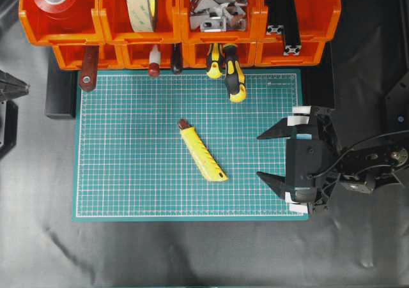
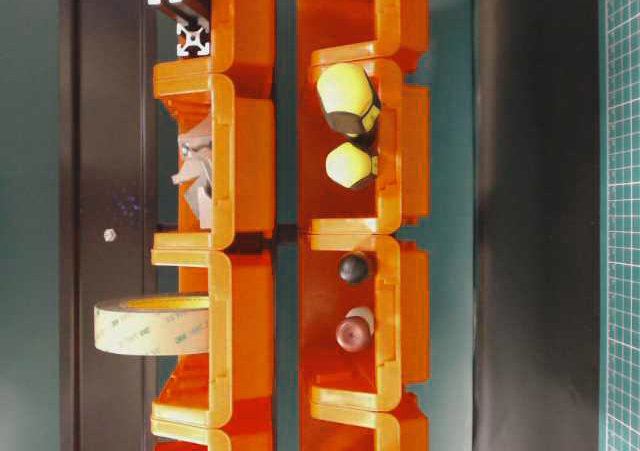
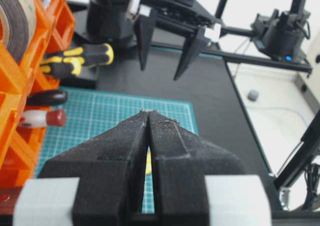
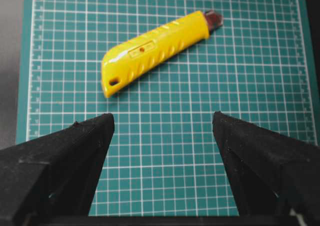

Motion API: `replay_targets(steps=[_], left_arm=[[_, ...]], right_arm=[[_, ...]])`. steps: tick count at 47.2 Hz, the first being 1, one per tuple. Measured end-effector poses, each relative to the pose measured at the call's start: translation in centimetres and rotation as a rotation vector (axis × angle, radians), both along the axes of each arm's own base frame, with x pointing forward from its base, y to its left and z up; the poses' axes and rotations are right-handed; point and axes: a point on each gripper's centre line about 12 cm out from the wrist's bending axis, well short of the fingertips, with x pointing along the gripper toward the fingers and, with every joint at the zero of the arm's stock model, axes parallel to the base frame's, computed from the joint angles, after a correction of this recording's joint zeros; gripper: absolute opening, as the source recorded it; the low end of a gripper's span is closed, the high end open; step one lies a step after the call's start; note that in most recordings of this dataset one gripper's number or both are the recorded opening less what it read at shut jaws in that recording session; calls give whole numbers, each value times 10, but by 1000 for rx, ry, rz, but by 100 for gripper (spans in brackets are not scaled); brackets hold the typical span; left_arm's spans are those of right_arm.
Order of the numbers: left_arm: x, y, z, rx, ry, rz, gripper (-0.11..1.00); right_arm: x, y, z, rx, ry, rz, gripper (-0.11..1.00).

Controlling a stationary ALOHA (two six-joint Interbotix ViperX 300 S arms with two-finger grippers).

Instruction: Pick cutter from container rack with right arm.

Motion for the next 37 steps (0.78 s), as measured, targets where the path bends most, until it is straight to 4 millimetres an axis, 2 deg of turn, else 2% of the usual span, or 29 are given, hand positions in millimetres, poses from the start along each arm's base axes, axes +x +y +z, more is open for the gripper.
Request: replay_targets(steps=[18,37], left_arm=[[1,-2,-2,-27,11,-10,0],[-1,-6,-6,-33,50,-33,0]], right_arm=[[-5,-3,-13,-18,37,-5,76],[-7,-5,-16,19,38,-56,76]])
